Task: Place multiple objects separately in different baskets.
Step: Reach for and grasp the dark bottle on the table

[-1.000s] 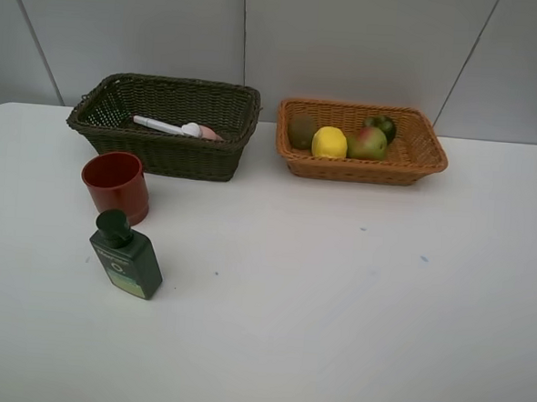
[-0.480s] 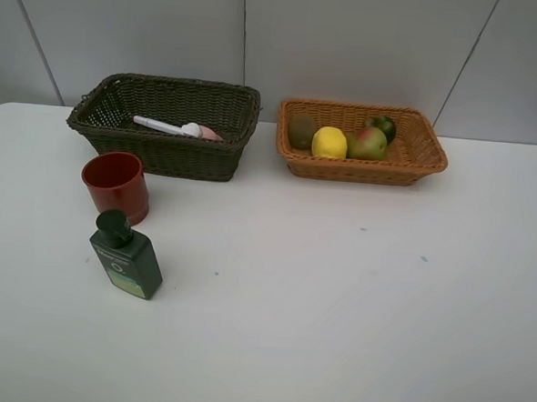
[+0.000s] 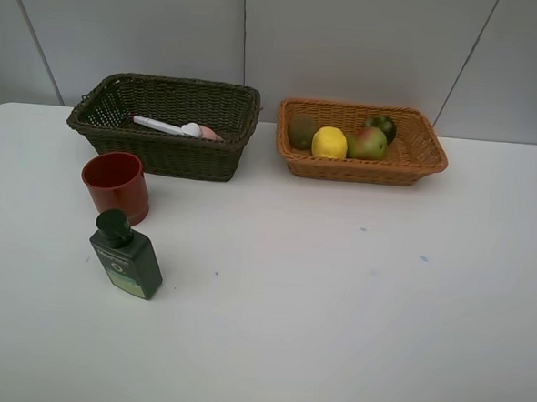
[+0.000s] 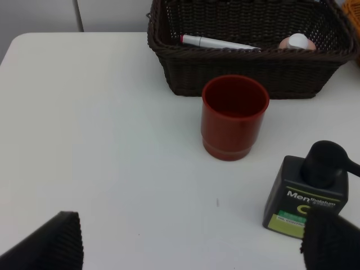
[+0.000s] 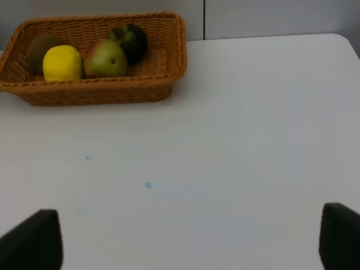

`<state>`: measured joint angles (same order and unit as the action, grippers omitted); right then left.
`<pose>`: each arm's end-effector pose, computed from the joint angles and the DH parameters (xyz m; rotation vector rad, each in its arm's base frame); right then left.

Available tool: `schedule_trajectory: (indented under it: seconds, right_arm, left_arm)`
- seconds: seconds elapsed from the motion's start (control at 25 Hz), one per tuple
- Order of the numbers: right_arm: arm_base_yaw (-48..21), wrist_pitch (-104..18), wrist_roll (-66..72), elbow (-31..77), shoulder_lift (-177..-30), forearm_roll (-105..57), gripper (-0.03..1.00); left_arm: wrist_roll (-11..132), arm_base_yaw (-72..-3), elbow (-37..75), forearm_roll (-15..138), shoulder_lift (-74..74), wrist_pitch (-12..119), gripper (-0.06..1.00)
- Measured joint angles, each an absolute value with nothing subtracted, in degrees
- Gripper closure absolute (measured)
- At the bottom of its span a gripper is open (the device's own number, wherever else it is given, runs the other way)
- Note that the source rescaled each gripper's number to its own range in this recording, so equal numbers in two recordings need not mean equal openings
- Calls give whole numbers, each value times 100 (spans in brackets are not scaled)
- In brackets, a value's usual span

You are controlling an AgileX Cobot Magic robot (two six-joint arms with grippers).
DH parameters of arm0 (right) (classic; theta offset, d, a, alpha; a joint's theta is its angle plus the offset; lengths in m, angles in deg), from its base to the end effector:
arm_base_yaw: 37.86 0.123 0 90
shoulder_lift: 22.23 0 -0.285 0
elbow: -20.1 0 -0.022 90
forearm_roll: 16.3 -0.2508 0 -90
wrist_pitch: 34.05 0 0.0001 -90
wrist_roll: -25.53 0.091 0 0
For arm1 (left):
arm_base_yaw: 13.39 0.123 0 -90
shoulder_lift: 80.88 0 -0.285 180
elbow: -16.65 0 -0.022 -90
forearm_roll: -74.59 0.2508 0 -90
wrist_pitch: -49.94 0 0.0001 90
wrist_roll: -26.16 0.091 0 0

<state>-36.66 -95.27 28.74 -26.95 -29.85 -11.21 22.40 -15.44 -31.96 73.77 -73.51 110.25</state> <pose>-0.0088 -0.0073 0.2842 0.0415 2.0196 -0.0570 -0.0056 -0.0009 0.2777 -0.0297 2.0303 -0.0810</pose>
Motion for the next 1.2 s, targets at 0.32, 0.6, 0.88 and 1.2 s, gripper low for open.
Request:
schedule_trajectory:
  seconds: [0.32, 0.6, 0.88, 1.2]
  right_arm:
    - [-3666, -9527, 2874, -2695, -2985, -1121, -3]
    - [-3666, -9527, 2874, -2695, -2985, -1121, -3]
    - [-3666, -9527, 2874, -2695, -2985, -1121, -3]
    - [-3666, -9527, 2874, -2695, -2985, -1121, -3]
  left_arm:
    - [2240, -1544, -3196, 7377, -7351, 11025, -6]
    - [2240, -1544, -3196, 7377, -7351, 11025, -6]
    - [2240, -1544, -3196, 7377, -7351, 11025, -6]
    - [2217, -1544, -3196, 7459, -7351, 11025, -6]
